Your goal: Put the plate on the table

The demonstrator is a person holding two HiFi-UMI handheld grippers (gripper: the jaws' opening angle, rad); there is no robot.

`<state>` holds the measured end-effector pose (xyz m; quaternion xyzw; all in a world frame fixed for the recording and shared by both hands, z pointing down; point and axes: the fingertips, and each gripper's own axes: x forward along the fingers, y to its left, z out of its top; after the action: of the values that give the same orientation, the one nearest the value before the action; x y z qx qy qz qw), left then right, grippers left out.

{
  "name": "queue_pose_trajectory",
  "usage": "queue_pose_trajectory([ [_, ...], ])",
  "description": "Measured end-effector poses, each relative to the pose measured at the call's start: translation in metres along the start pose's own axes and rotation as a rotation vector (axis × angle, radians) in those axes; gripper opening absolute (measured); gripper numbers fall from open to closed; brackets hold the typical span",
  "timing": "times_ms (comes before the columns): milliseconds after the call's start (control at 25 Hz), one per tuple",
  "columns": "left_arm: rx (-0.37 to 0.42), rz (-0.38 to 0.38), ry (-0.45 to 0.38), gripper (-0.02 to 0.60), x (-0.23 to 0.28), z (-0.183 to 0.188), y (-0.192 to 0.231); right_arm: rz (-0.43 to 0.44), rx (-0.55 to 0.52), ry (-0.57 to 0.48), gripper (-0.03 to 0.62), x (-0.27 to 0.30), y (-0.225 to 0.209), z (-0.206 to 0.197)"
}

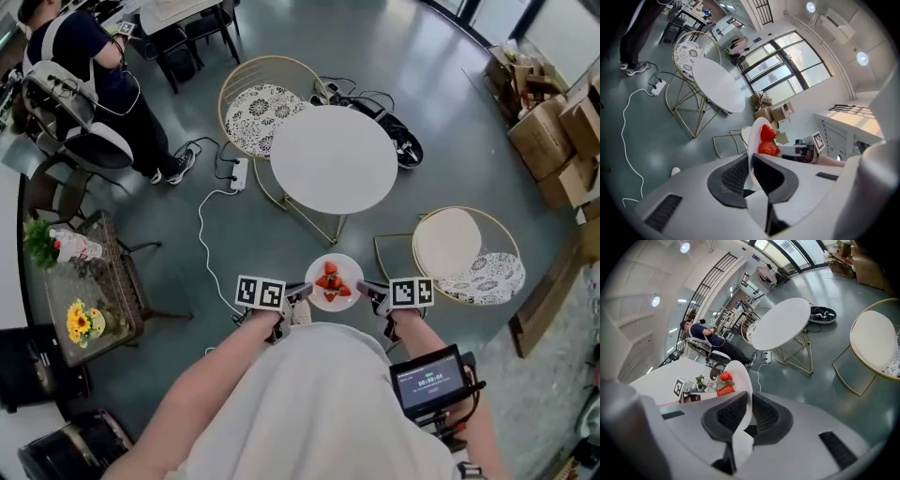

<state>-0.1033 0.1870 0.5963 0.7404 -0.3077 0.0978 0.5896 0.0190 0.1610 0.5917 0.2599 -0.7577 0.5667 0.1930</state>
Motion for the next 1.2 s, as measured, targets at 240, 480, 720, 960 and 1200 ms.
queue_pose_trajectory([
  [240, -0.014, 0.011, -0.016, 0.015, -0.014, 0.029, 0.023, -0.004, -0.025, 0.014, 0.018, 0.030, 0.013, 0.027],
  [480, -0.028, 0.021, -0.023, 0.014, -0.019, 0.043, 0.028, 0.001, -0.028, 0.030, 0.018, 0.040, 0.017, 0.041],
  [720, -0.042, 0.058, -0.033, 0.015, -0.025, 0.066, 0.052, 0.032, -0.025, 0.063, 0.018, 0.074, 0.013, 0.061],
  [960, -0.073, 0.094, -0.070, 0.015, -0.023, 0.107, 0.069, 0.062, -0.061, 0.108, 0.018, 0.099, 0.012, 0.105],
  [1200, -0.091, 0.117, -0.085, 0.015, -0.003, 0.157, 0.073, 0.071, -0.078, 0.136, 0.018, 0.107, 0.000, 0.160],
])
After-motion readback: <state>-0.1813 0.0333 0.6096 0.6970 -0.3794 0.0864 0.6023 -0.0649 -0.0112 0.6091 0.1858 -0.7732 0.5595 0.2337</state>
